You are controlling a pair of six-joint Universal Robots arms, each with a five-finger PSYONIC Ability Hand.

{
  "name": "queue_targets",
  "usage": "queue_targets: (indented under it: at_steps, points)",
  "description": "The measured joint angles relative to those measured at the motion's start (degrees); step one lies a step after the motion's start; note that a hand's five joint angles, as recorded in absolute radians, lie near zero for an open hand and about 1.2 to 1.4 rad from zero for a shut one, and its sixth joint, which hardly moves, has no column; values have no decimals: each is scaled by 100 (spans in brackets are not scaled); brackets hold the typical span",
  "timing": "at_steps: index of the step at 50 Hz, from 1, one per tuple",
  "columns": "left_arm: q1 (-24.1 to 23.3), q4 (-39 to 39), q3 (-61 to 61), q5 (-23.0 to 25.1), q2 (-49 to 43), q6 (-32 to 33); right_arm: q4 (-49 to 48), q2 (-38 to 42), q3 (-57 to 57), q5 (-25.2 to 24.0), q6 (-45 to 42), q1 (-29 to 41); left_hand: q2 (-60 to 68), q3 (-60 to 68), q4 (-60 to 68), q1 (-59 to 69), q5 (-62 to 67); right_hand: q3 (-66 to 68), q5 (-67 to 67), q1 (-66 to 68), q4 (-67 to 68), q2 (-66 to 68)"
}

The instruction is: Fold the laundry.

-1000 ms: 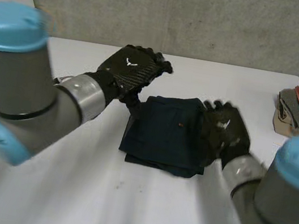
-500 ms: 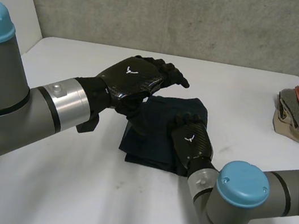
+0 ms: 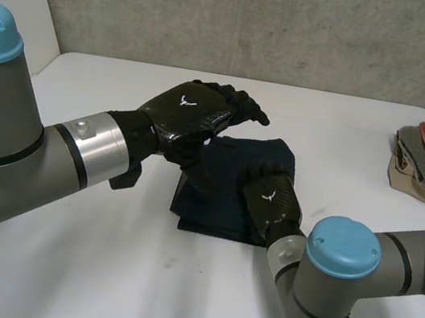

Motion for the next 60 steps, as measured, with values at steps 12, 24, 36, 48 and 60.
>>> queue_targets:
  at_steps: [12, 24, 36, 48, 60]
  points:
    - [-6, 0, -5, -4, -23, 1, 141, 18, -10, -17, 178, -36, 0, 0, 0, 0, 0, 0, 0, -137, 0, 0]
    - [-6, 0, 0, 1, -26, -28, 124, 149, -296, 5, 173, -44, 2, 0, 0, 0, 0, 0, -30, -132, 0, 0]
    - [-6, 0, 0, 1, -25, -53, 125, 492, -991, 75, 161, -46, 2, 0, 0, 0, 0, 20, -31, 8, 15, 15]
    - [-5, 0, -1, 1, -17, -53, 156, 826, -1605, 22, 158, -51, 3, 0, 0, 0, 0, 4517, 3569, 3585, 4422, 4470]
    - [20, 0, 9, 1, 17, -93, 133, 846, -2028, -397, 195, -393, 11, 0, 0, 0, 0, 5218, 4678, 4321, 5381, 5331]
